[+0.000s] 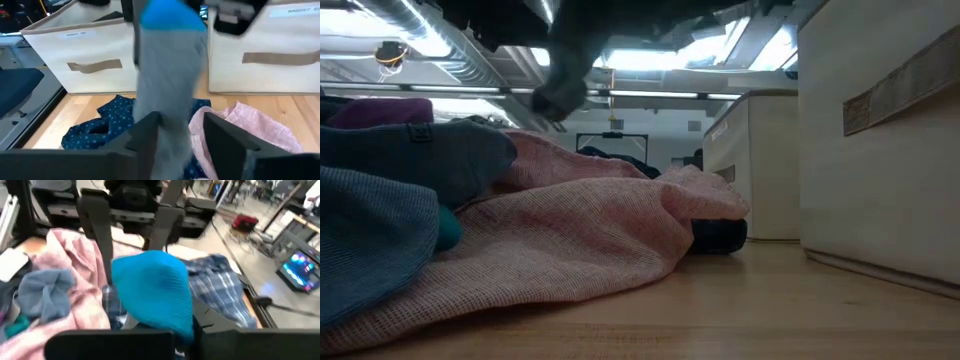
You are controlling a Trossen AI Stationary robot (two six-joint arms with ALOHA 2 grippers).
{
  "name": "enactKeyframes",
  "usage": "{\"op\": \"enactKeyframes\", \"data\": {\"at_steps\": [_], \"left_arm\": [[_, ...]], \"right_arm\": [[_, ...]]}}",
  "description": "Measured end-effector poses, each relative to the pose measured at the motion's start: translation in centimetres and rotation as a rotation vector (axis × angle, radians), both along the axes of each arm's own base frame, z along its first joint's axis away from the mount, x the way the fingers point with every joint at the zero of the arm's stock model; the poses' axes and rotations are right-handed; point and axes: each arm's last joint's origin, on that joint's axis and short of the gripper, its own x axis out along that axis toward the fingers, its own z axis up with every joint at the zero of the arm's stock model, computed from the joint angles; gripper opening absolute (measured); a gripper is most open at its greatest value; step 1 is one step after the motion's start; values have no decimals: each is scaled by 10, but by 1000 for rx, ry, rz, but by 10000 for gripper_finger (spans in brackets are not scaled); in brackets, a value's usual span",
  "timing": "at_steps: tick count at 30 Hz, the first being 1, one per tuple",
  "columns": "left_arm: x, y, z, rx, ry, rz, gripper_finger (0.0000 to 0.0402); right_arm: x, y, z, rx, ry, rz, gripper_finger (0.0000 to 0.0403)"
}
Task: Sort clothes
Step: Put the top gray sock into the bottom laundry organizer
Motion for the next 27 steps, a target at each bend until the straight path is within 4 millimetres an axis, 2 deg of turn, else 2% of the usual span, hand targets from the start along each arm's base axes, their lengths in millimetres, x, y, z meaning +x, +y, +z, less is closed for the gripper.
{"op": "enactKeyframes", "data": {"at_steps": [3,6,10,13,15,18,21,27], "left_arm": [[-5,-1,-1,9,28,-11,180],[-10,0,-2,9,59,-12,190],[-16,1,-5,-25,98,11,190],[-18,1,-8,-32,127,19,188],[-18,2,-9,-30,135,20,187],[-18,2,-9,-40,136,26,187],[-19,2,-9,-42,140,28,187],[-19,2,-9,-42,138,28,187]], "right_arm": [[-18,2,19,5,22,-7,16],[-44,8,44,24,42,-16,17],[-90,19,74,85,100,-15,6],[-126,26,101,183,126,-2,8],[-150,31,111,254,164,5,12],[-179,36,114,369,265,-3,10],[-202,42,107,464,402,-42,6],[-231,56,86,577,656,-233,15]]}}
